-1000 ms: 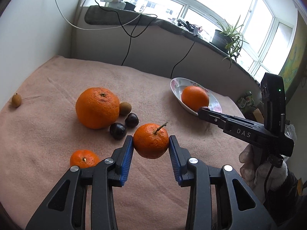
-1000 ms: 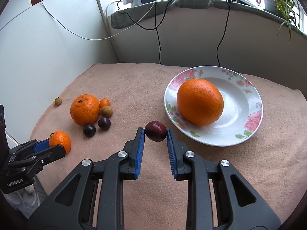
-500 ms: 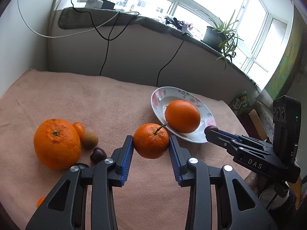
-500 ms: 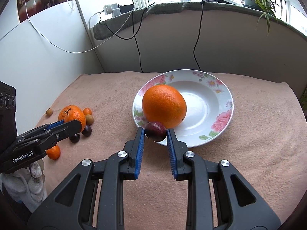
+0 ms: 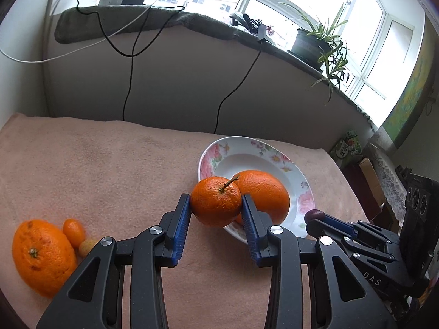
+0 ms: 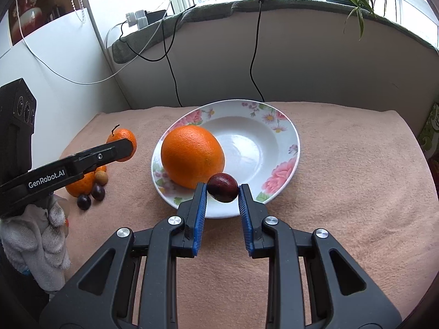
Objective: Organize fruits
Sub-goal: 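Carry the tangerine with the left tool and the plum with the right tool onto the plate, then open both tools to release the fruits and withdraw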
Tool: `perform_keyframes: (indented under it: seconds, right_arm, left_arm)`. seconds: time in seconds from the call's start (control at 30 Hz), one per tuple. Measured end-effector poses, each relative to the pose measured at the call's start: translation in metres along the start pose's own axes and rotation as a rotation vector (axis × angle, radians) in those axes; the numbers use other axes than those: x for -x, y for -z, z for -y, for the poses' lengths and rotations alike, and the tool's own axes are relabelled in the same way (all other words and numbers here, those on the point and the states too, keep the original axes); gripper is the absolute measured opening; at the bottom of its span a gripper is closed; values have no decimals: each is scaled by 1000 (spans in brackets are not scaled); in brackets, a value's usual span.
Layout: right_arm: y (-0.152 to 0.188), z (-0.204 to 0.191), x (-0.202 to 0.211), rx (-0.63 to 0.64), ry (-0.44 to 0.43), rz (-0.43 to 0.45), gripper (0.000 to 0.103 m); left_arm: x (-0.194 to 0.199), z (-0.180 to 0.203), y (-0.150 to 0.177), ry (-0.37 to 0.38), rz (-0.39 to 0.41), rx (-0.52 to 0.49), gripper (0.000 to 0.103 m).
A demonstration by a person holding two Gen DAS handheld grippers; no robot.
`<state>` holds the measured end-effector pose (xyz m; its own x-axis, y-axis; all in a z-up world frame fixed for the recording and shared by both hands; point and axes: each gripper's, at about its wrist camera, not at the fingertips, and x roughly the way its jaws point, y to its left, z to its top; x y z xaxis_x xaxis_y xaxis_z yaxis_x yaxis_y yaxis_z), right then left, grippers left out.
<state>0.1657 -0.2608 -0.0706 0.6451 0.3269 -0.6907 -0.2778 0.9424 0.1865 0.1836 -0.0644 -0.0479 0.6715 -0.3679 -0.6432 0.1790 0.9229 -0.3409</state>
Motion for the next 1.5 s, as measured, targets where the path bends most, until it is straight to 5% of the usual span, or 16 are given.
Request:
perform_keyframes:
  seconds: [0.8,1.03,1.1,1.17,1.5]
  right_arm:
    - [-5,9,-14,24,2,-7,25]
    - [-4,8,-14,34,6,-6,25]
    - [-4,8,-13,36,7,-4,31]
    - [-4,7,-11,38,15,11,61]
    - [-4,-1,3,63,15,67,90]
  left_arm:
    - [-47,10,-32,-41,-62,-19,36]
    - [-46,13,-37,-34,-50,-26,48]
    - [-45,15,-37,-33,-49,-29,51]
    - [-44,17,-36,-31,-44,-33,60]
    - [-42,24,-34,-61,-47,-53,80]
